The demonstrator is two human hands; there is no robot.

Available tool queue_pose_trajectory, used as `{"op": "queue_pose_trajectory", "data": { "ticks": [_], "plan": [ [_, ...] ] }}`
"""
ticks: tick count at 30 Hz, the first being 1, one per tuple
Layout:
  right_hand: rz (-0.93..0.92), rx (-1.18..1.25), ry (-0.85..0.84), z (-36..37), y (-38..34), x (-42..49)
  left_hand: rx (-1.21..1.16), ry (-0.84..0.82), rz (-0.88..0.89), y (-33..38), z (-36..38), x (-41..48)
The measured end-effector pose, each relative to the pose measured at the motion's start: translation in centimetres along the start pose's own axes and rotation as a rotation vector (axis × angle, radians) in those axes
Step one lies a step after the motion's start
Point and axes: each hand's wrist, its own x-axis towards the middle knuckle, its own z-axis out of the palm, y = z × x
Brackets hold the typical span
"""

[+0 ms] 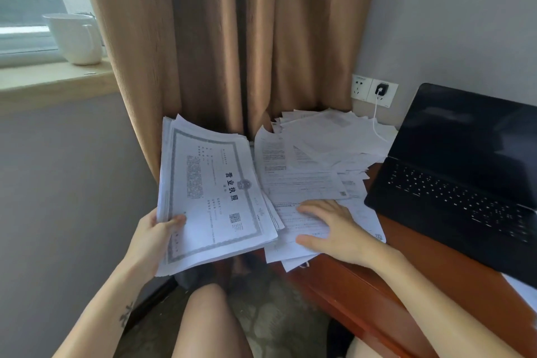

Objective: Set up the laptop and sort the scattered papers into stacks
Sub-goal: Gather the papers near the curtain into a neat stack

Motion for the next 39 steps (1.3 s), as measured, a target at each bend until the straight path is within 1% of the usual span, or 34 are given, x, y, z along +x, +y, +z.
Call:
{"op": "queue_pose_trajectory", "data": {
  "ticks": [3, 4, 6, 9, 11, 15, 23, 25, 27, 28, 30, 32, 35, 37, 39],
  "plan": [
    [-0.039, -0.079, 0.129, 0.4, 0.0, 1.1, -0.018, 0.024, -0.008, -0.2, -0.8, -0.2],
    [-0.033, -0.105, 0.143, 0.3, 0.1, 1.8, -0.023, 0.035, -0.009, -0.3, -1.1, -0.2],
    [-0.015, -0.144, 0.106, 0.0, -0.1, 3.3, -0.033, 0.053, -0.005, -0.4, -1.6, -0.3],
    [-0.003, -0.211, -0.013, -0.3, -1.0, 5.6, -0.037, 0.063, -0.013, -0.3, -2.2, -0.3],
    [0.005, -0.273, -0.041, -0.3, -1.3, 7.0, -0.033, 0.068, -0.022, -0.4, -2.6, -0.2],
    [-0.003, -0.343, 0.007, -0.3, -0.8, 8.8, -0.037, 0.083, -0.027, -0.5, -3.5, 0.1],
    [-0.071, -0.321, 0.105, 0.5, 0.0, 9.3, -0.040, 0.100, -0.033, -0.5, -4.0, 0.2],
    [-0.157, -0.419, 0.168, 0.8, 0.0, 8.8, -0.053, 0.096, -0.029, -0.6, -4.0, 0.2],
    [-0.342, -0.559, 0.261, 1.1, 0.4, 8.8, -0.062, 0.095, -0.027, -0.7, -3.9, 0.2],
    [-0.401, -0.604, 0.273, 1.3, 0.7, 8.8, -0.065, 0.095, -0.029, -0.7, -3.9, 0.2],
    [-0.437, -0.674, 0.248, 1.2, 0.9, 8.8, -0.076, 0.092, -0.028, -0.7, -3.7, 0.2],
    [-0.419, -0.674, 0.256, 0.7, 0.7, 8.6, -0.079, 0.088, -0.025, -0.6, -3.6, -0.1],
    [-0.391, -0.578, 0.398, -0.2, -0.1, 7.7, -0.090, 0.077, -0.023, -0.6, -3.4, -0.7],
    [-0.431, -0.511, 0.495, -0.8, -0.6, 6.8, -0.095, 0.069, -0.024, -0.6, -3.2, -0.9],
    [-0.483, -0.475, 0.521, -1.2, -0.5, 5.6, -0.097, 0.060, -0.020, -0.6, -2.9, -1.1]
  ]
}}
